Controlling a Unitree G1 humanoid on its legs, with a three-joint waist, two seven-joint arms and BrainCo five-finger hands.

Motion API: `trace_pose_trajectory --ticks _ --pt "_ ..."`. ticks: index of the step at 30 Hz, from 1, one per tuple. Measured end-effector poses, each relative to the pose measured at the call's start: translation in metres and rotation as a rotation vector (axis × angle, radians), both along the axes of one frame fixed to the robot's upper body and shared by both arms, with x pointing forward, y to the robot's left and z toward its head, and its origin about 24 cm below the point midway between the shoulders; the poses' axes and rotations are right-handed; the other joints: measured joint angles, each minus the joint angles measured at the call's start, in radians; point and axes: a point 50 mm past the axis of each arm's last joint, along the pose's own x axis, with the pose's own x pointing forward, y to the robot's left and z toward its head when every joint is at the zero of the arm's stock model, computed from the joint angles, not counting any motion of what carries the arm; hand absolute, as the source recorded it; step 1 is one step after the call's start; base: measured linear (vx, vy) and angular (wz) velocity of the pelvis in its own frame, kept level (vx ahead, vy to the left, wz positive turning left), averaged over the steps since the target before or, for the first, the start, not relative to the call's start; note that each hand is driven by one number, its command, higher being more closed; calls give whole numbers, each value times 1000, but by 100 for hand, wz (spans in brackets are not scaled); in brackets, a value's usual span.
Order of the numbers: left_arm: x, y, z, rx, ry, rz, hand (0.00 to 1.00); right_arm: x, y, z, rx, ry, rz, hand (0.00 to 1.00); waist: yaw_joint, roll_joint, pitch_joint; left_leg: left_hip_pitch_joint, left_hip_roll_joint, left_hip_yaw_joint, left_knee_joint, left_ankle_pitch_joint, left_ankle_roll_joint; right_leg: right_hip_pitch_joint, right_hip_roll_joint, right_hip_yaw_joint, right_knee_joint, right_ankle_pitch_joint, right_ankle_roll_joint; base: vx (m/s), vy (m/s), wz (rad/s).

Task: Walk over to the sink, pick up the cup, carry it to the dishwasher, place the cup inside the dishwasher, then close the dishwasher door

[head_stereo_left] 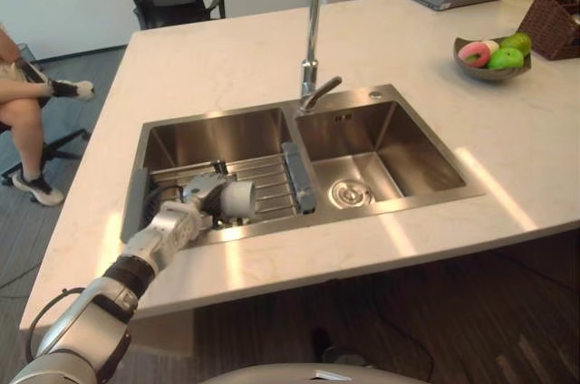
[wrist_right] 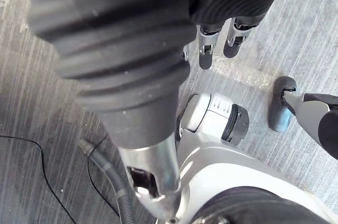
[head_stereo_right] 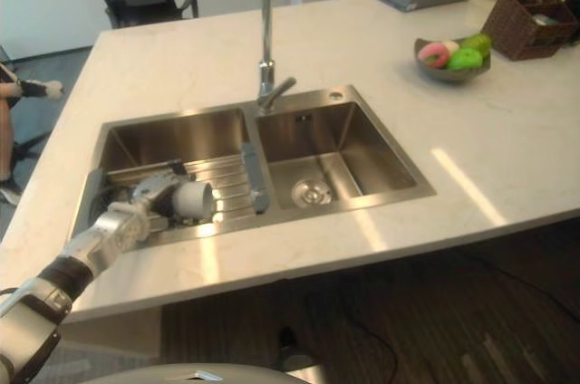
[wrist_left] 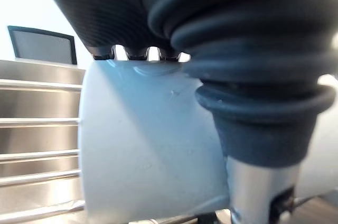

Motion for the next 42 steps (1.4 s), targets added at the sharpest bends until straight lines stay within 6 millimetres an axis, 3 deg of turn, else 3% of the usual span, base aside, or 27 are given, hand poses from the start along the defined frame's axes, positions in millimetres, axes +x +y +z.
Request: trace_pose_trajectory --ticks 1,5,9,14,17,21,24,25,26,28,29,30,31,32,33,34,35,37,38,39,40,42 --pt "-1 2 10 -106 -79 46 100 1 0 0 2 -7 -13 0 0 6 -1 -10 0 -12 0 6 0 -3 -2 -13 0 1 -3 35 -10 34" --pt "-1 27 68 -415 -433 210 100 2 3 -1 14 -19 -57 0 22 -21 13 -29 3 -54 -5 20 1 -4 -5 -54 1 1 -5 24 -10 29" --pt "-12 53 123 -524 -735 240 100 8 -1 0 6 -59 -86 0 69 -20 12 -27 -7 -78 -5 22 5 12 -19 -88 0 1 -4 9 24 20" --pt "-21 51 151 -581 -828 166 100 13 0 1 10 -105 -143 0 94 -26 1 -46 -31 -125 -13 39 24 17 -50 -137 0 1 -3 -57 27 29" --pt "-24 55 157 -703 -821 180 100 14 2 0 9 -95 -110 0 110 -25 -7 -60 -41 -143 -29 50 31 15 -62 -156 0 2 1 -81 2 20" --pt "-32 78 163 -991 -830 269 100 12 2 0 0 -88 -102 0 118 -25 -16 -76 -43 -187 -35 65 30 16 -68 -194 0 -2 4 -30 -19 27" --pt "-47 99 140 -1297 -799 410 100 9 0 0 -19 -65 -54 0 145 -29 -27 -89 -41 -226 -33 80 28 25 -72 -238 8 -8 2 22 -17 46" --pt "-55 100 119 -1456 -757 484 100 5 2 -2 -19 -41 -39 0 167 -32 -41 -114 -48 -267 -29 87 30 24 -83 -274 9 -13 6 8 -3 72" --pt "-59 98 110 -1501 -737 508 100 2 2 -2 -16 -29 -48 0 179 -33 -42 -123 -53 -283 -28 92 31 18 -90 -287 28 -23 8 -7 12 87" --pt "-73 83 80 -1608 -645 570 100 -4 -1 -2 -23 -21 -98 0 195 -43 -39 -156 -82 -380 -9 106 39 -63 -156 -285 286 -153 5 -35 25 143" --pt "-77 74 68 -1614 -580 569 100 -11 4 -3 -9 -12 -154 0 198 -67 -38 -167 -109 -458 21 107 40 -93 -193 -205 434 -222 -25 -36 -32 217" --pt "-80 69 63 -1596 -537 547 100 -20 10 -4 12 10 -193 0 197 -76 -34 -176 -124 -527 42 107 39 -97 -200 -116 499 -263 -32 -20 -39 205" --pt "-80 68 63 -1579 -526 527 100 -26 15 -5 29 25 -230 0 196 -94 -41 -185 -137 -574 54 107 38 -82 -196 -62 512 -290 -21 -19 -195 221" --pt "-81 69 68 -1544 -543 489 100 -36 23 -6 64 55 -293 0 203 -129 -43 -200 -166 -642 74 109 29 -31 -200 -14 494 -335 4 -31 -197 197" --pt "-83 74 72 -1517 -572 477 100 -39 24 -6 79 65 -312 0 223 -140 -43 -219 -171 -650 90 105 16 11 -202 -14 455 -362 31 -64 -241 177" --pt "-87 80 79 -1490 -607 472 100 -36 24 -6 85 60 -305 0 245 -142 -43 -240 -165 -631 108 93 3 41 -199 -23 413 -391 73 -186 -213 115" --pt "-98 90 86 -1444 -669 491 100 -27 17 -5 76 44 -264 0 256 -115 -34 -261 -120 -567 122 92 -4 61 -179 -52 396 -391 83 -213 -223 105" --pt "-115 99 99 -1385 -753 484 100 -18 6 -3 62 25 -188 0 273 -87 -25 -266 -69 -482 121 130 41 99 -172 -116 406 -394 79 -153 -164 106" --pt "-121 101 107 -1366 -775 460 100 -13 3 -3 57 21 -157 0 283 -74 -18 -275 -52 -427 112 156 86 124 -179 -175 411 -402 76 -71 -107 146" --pt "-126 104 113 -1345 -801 443 100 -16 2 -2 41 7 -183 0 278 -59 -21 -287 -26 -326 85 164 164 151 -188 -253 392 -399 74 -89 -119 200" --pt "-129 107 118 -1335 -819 430 100 -21 8 -3 58 13 -228 0 270 -56 -27 -298 4 -213 52 154 184 180 -198 -334 349 -381 74 -61 -71 182" --pt "-130 107 118 -1328 -813 412 100 -27 8 -4 58 30 -253 0 275 -40 -28 -321 10 -132 55 168 165 184 -222 -391 324 -378 71 -53 61 123"
